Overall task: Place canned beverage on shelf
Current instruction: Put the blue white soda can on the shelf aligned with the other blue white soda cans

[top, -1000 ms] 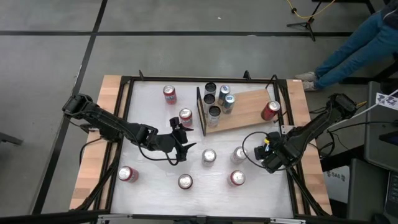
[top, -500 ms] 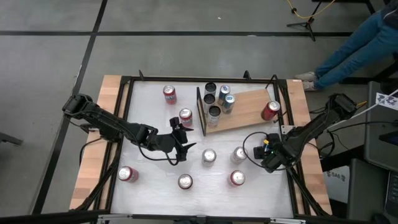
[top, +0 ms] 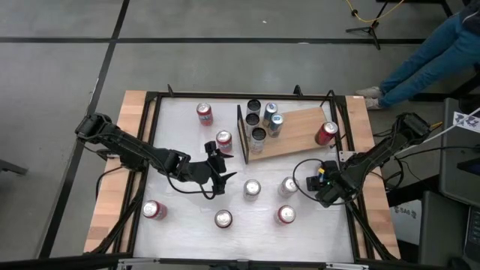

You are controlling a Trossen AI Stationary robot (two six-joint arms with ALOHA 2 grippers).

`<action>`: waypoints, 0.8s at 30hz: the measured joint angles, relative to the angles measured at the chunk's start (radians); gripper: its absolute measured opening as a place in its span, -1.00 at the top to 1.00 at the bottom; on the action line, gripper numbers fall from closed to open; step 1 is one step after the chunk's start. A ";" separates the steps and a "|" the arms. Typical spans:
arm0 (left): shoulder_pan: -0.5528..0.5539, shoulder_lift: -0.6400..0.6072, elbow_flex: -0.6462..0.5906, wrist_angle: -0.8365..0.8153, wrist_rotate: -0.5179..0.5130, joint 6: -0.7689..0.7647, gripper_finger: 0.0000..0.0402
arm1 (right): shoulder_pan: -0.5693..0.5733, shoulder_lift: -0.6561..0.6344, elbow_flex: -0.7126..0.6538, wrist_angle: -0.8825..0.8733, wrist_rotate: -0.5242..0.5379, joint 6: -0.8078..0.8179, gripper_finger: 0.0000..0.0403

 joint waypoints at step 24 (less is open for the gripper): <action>0.000 0.000 0.000 0.017 0.000 0.000 -0.32 | 0.000 0.001 0.107 -0.166 0.254 -0.159 -0.16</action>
